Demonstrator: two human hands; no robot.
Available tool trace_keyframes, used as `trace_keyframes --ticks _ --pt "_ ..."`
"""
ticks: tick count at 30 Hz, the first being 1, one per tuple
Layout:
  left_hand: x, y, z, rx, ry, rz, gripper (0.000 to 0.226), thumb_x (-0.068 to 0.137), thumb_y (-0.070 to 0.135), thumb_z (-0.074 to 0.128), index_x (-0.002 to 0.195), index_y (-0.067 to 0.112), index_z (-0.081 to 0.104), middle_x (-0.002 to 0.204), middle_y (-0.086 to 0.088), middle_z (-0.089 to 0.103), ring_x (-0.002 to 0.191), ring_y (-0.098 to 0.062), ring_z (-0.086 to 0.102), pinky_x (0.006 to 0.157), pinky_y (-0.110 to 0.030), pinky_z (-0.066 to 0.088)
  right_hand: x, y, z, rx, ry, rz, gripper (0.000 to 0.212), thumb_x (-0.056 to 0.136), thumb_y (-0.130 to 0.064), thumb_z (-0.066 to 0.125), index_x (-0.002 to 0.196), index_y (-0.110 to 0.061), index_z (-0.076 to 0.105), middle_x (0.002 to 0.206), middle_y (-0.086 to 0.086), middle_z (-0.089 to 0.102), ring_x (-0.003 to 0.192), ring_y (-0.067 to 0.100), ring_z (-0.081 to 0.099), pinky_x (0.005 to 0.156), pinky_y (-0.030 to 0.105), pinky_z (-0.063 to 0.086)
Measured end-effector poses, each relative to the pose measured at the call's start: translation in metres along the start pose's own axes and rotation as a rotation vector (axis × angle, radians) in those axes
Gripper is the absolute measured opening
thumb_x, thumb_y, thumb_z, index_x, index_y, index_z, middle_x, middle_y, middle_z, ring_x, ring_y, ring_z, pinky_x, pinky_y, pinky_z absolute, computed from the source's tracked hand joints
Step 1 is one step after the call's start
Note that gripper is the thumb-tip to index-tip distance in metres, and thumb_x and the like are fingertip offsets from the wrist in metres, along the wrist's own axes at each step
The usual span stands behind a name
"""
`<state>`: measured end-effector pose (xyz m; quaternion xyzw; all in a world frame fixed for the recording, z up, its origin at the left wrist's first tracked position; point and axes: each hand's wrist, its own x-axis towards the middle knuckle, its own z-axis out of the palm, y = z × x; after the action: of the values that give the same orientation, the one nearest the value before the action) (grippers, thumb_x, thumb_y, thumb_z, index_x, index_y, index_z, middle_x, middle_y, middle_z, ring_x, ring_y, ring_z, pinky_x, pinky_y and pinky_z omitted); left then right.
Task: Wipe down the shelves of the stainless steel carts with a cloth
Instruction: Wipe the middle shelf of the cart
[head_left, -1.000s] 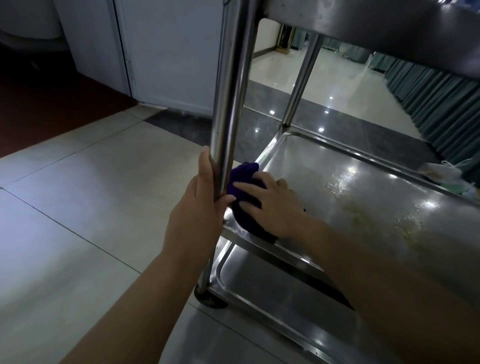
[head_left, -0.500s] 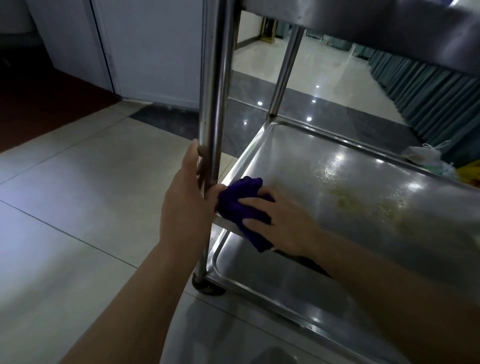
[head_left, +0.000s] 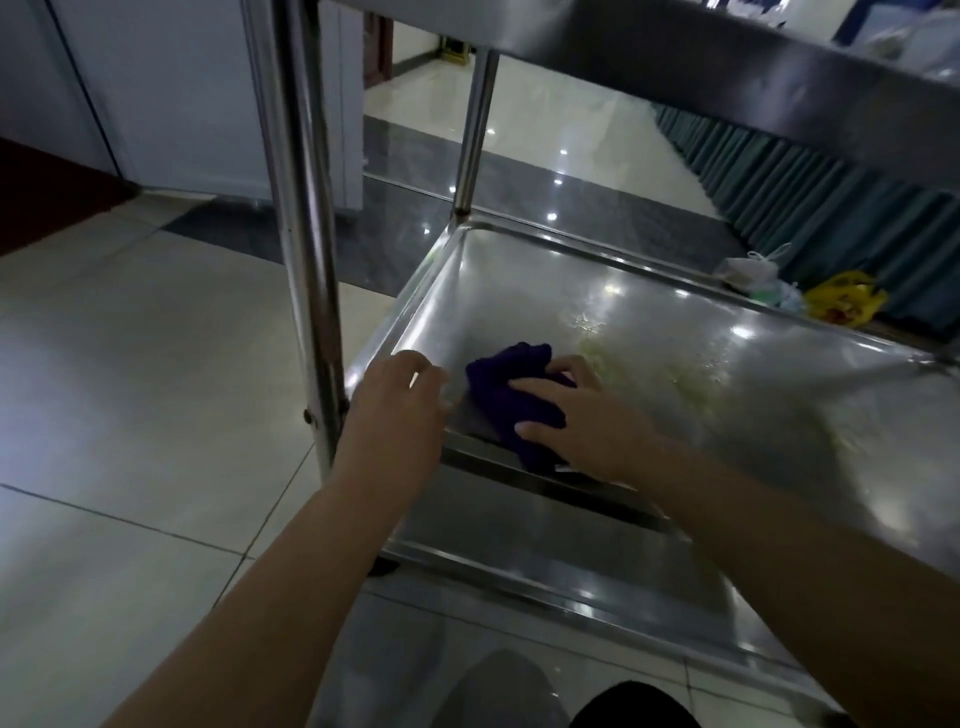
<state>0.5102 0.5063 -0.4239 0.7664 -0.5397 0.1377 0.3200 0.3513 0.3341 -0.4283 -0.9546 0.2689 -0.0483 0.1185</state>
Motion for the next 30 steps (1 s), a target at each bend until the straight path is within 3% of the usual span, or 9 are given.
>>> trace_keyframes --ticks 3,7,9,14,16,20,23,28,30 --pt "0.011 -0.002 0.017 -0.017 -0.305 -0.066 0.017 0.089 0.01 0.046 0.1 0.004 0.058 0.104 -0.011 0.057 0.1 -0.03 0.054 0.079 -0.04 0.047 -0.006 0.048 -0.025 -0.152 0.003 0.279 0.056 0.092 -0.056 0.041 0.143 -0.037 0.029 0.145 -0.005 0.011 0.127 0.029 0.036 0.107 0.04 0.032" --pt "0.02 -0.002 0.03 0.196 -0.477 0.028 0.025 0.091 0.019 0.033 0.101 0.017 0.055 0.103 -0.001 0.055 0.104 -0.024 0.052 0.078 -0.038 0.047 0.011 0.066 -0.031 -0.189 0.016 0.681 0.06 0.094 -0.054 0.035 0.148 -0.034 0.019 0.153 0.005 0.001 0.132 0.042 0.024 0.107 0.049 0.027" --pt "0.022 -0.003 0.031 0.205 -0.488 0.022 0.026 0.093 0.023 0.032 0.104 0.018 0.055 0.101 -0.001 0.054 0.103 -0.023 0.052 0.071 -0.037 0.046 0.025 0.042 -0.021 -0.206 -0.02 0.614 0.058 0.093 -0.055 0.032 0.146 -0.037 0.019 0.156 0.005 0.002 0.135 0.041 0.019 0.106 0.052 0.024" --pt "0.015 -0.005 0.023 0.248 -0.376 -0.023 0.027 0.096 0.03 0.036 0.11 0.026 0.058 0.099 0.003 0.056 0.094 -0.023 0.057 0.056 -0.031 0.03 0.003 0.002 0.0 -0.156 0.019 0.11 0.056 0.088 -0.064 0.029 0.141 -0.046 0.022 0.154 -0.009 0.01 0.127 0.029 0.033 0.102 0.042 0.032" --pt "0.014 -0.007 0.023 0.246 -0.343 -0.022 0.028 0.097 0.033 0.033 0.107 0.028 0.06 0.1 0.004 0.056 0.094 -0.023 0.058 0.056 -0.029 0.031 -0.011 0.029 -0.009 -0.165 0.012 0.169 0.056 0.089 -0.063 0.032 0.141 -0.045 0.025 0.153 -0.011 0.012 0.129 0.027 0.034 0.104 0.043 0.032" --pt "0.014 -0.003 0.026 0.247 -0.338 -0.015 0.034 0.099 0.032 0.028 0.104 0.024 0.06 0.101 0.003 0.056 0.093 -0.023 0.057 0.055 -0.027 0.03 -0.019 0.071 -0.03 -0.159 0.048 0.736 0.052 0.093 -0.048 0.042 0.142 -0.032 0.033 0.153 0.006 0.017 0.136 0.036 0.021 0.108 0.05 0.029" --pt "0.013 -0.005 0.026 0.268 -0.319 0.022 0.033 0.098 0.029 0.029 0.099 0.018 0.061 0.097 0.001 0.057 0.087 -0.023 0.056 0.053 -0.028 0.027 -0.013 0.033 -0.015 -0.274 0.014 0.591 0.048 0.094 -0.048 0.039 0.14 -0.035 0.032 0.153 0.003 0.017 0.135 0.032 0.021 0.101 0.047 0.032" --pt "0.011 -0.008 0.023 0.291 -0.341 0.072 0.032 0.097 0.026 0.032 0.096 0.014 0.062 0.094 -0.003 0.058 0.085 -0.025 0.057 0.053 -0.03 0.023 -0.053 -0.017 0.002 -0.049 0.068 0.218 0.057 0.086 -0.063 0.033 0.14 -0.042 0.034 0.151 -0.009 0.024 0.126 0.026 0.038 0.104 0.041 0.035" --pt "0.011 -0.009 0.022 0.246 -0.333 0.06 0.032 0.098 0.025 0.034 0.099 0.013 0.063 0.095 -0.005 0.059 0.087 -0.028 0.058 0.056 -0.03 0.026 -0.07 0.007 -0.011 -0.004 0.056 0.255 0.052 0.089 -0.058 0.04 0.138 -0.04 0.04 0.15 -0.01 0.027 0.129 0.023 0.038 0.106 0.041 0.035"
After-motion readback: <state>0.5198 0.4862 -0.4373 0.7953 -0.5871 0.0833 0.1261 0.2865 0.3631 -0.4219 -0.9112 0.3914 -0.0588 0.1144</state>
